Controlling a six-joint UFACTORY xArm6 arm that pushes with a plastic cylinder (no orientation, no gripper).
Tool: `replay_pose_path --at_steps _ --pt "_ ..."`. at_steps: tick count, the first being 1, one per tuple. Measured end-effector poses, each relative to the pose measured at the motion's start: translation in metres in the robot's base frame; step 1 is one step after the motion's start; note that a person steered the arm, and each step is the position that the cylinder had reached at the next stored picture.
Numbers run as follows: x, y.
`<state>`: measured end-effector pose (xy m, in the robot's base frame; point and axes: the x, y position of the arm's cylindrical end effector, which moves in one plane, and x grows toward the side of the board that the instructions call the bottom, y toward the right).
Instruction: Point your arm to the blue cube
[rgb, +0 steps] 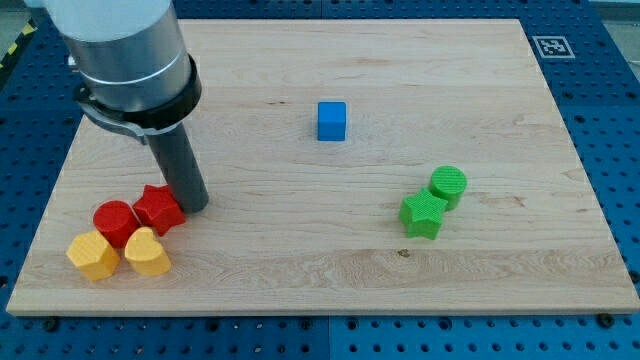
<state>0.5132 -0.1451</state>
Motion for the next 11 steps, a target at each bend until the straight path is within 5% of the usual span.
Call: replay_pose_path --at_steps 3,7,11 --pt "-0.048 0.115" --pt "-0.059 0.107" --pt "-0.132 0.098"
